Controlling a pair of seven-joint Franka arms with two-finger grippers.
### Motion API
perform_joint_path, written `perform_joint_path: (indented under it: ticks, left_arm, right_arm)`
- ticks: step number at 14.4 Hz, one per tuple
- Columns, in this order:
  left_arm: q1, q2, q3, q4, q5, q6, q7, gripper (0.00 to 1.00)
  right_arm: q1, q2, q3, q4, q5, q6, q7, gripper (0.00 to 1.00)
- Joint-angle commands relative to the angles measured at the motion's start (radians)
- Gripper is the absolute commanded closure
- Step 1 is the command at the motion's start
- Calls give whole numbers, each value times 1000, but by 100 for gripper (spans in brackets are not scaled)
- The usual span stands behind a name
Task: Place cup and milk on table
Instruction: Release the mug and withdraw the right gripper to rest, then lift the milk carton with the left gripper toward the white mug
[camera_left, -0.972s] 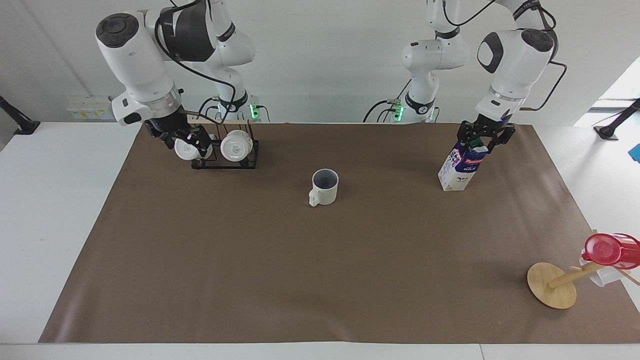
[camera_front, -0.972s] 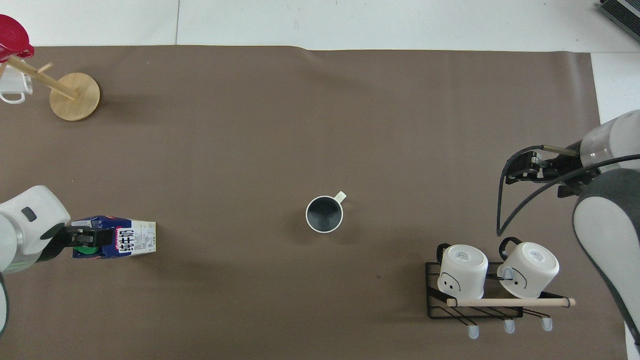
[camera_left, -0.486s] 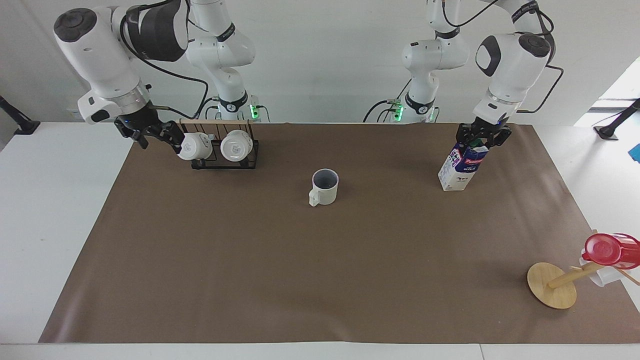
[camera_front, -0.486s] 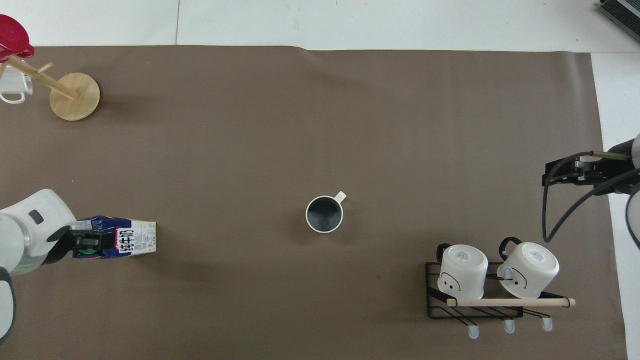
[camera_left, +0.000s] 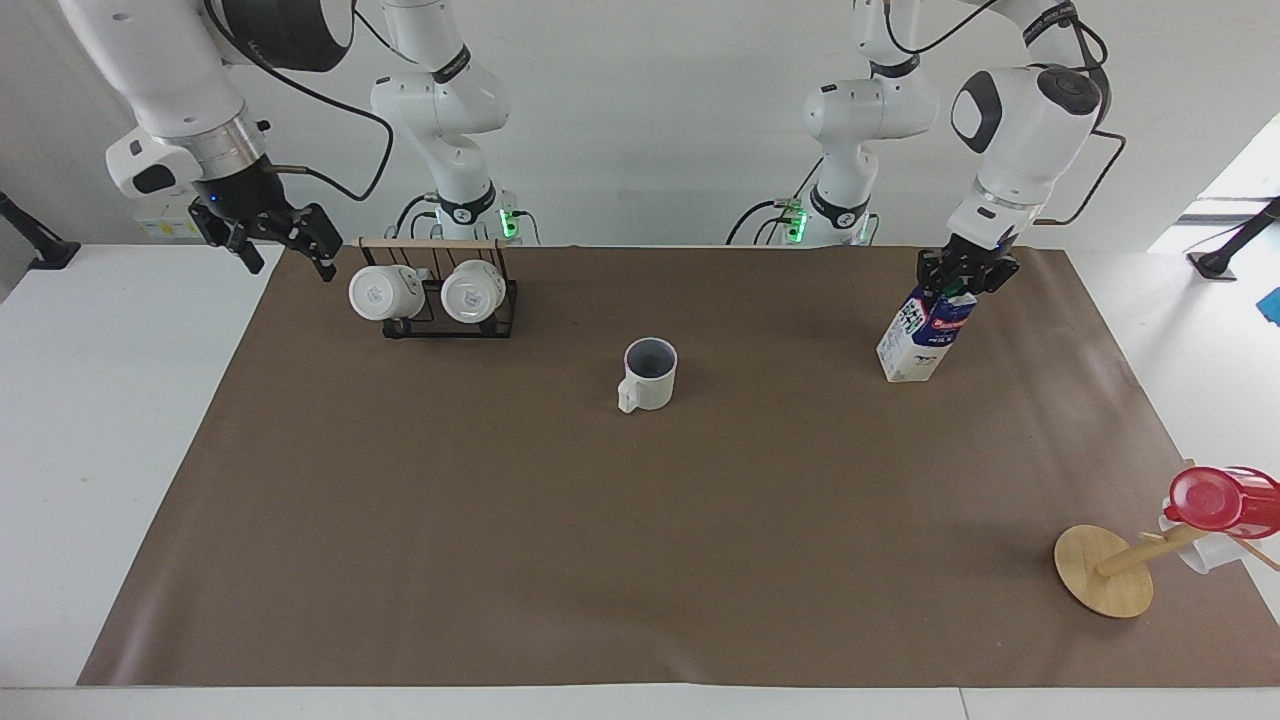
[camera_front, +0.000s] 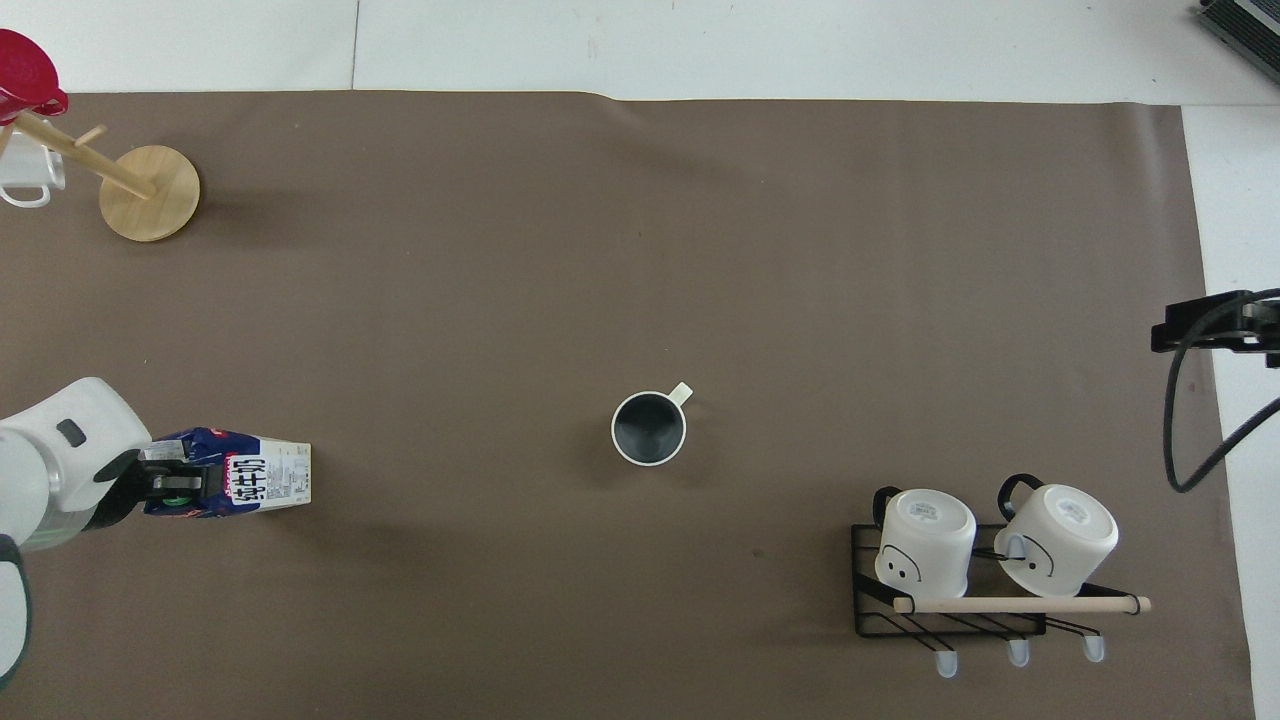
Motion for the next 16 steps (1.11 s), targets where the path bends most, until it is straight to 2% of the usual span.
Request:
perform_joint_path:
  ticks: [1,3,5,9,16]
  left_arm:
    - [13,-4,-13,33,5,-33,-34,59]
    - [-4,10,-23,98,5,-97,-105,59]
    - [-36,16,-33,129,5,-125,-149,59]
    - [-86,27,-62,158,5,-125,-250,59]
    - [-144,117,-198,265,-4,-96,-476,56]
  right_arm:
    - [1,11,5,105,-15,-87,-15,0]
    - [1,11,7,134,-17,-136,-15,0]
    - [2,0,7,125,-12,-121,-14,0]
    - [24,0,13,122,-17,-118,-14,0]
    - [29,-11,11,100,-15,-130,-11,0]
